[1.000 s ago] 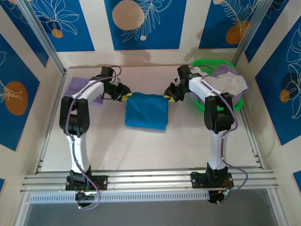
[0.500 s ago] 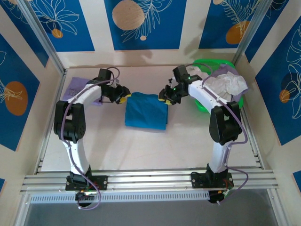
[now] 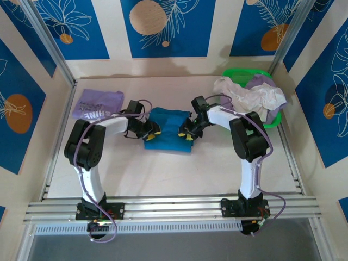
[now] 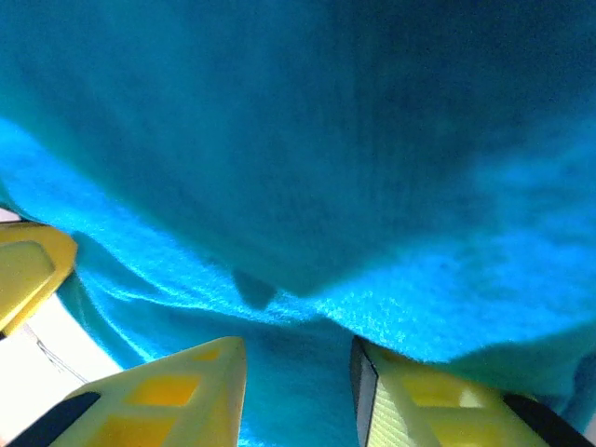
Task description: Fold and stack the t-shirts
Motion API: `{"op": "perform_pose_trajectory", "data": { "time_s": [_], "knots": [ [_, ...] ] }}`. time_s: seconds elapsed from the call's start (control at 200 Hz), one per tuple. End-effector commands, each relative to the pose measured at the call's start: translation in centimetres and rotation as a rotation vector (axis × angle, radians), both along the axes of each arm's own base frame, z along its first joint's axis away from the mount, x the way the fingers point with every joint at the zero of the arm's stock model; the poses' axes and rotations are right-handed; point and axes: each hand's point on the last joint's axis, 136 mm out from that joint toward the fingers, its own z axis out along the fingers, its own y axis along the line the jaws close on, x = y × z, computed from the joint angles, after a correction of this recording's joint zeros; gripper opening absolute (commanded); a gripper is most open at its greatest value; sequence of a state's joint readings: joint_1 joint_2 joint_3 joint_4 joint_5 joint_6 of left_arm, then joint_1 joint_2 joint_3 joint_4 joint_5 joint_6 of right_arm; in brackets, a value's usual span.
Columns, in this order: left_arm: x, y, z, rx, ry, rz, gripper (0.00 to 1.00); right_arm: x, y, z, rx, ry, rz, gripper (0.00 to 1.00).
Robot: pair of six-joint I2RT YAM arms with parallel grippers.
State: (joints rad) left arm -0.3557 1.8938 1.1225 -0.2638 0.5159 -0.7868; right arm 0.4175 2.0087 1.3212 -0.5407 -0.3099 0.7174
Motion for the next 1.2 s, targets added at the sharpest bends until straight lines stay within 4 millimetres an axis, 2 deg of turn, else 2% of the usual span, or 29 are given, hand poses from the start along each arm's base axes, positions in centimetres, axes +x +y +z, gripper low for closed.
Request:
{"op": "perform_pose_trajectory", "data": {
  "time_s": [0.0,0.175,0.295,0.385,0.475,0.56,0.66,0.74,0.8,0.925,1.01,1.195],
  "knots": [
    [-3.2,1.5,-2.2,0.065,0.070,0.011,0.43,-3.1,0.4,-0.1,0.002,0.042,0.033,0.37],
    [-6.9,2.1,-0.9,0.092,0.065,-0.007,0.43,-7.4,0.1,1.0,-0.004,0.026,0.063,0.38],
    [-8.7,2.4,0.9,0.099,0.048,-0.017,0.43,-9.3,-0.6,3.8,0.008,-0.028,0.056,0.38],
    [-9.1,2.6,2.8,0.089,0.012,-0.010,0.44,-9.6,-1.4,5.7,0.008,-0.076,0.040,0.39],
    [-8.9,2.2,4.6,0.039,-0.003,0.012,0.46,-8.4,-2.0,7.2,0.014,-0.122,0.024,0.39],
    [-7.5,1.4,6.2,-0.003,-0.020,0.017,0.46,-6.4,-2.1,8.2,0.038,-0.137,0.018,0.39],
    [-5.3,2.7,7.0,0.084,-0.048,0.006,0.47,-3.7,-2.3,8.7,0.028,-0.156,0.014,0.40],
    [-3.3,3.7,7.1,0.155,-0.071,-0.009,0.46,-1.8,-3.0,8.5,-0.041,-0.201,0.035,0.41],
    [-1.9,3.4,7.4,0.159,-0.082,-0.031,0.46,-0.8,-3.9,7.7,-0.124,-0.221,0.064,0.42],
    [0.9,0.8,8.5,0.099,-0.096,-0.088,0.44,0.9,-4.2,6.9,-0.124,-0.250,0.088,0.49],
    [3.0,-0.7,8.9,0.056,-0.091,-0.103,0.41,1.7,-4.3,6.3,-0.085,-0.258,0.078,0.51],
    [5.9,-4.8,8.7,-0.060,-0.079,-0.121,0.38,1.7,-4.6,4.7,-0.032,-0.244,0.082,0.52]
  ]
}}
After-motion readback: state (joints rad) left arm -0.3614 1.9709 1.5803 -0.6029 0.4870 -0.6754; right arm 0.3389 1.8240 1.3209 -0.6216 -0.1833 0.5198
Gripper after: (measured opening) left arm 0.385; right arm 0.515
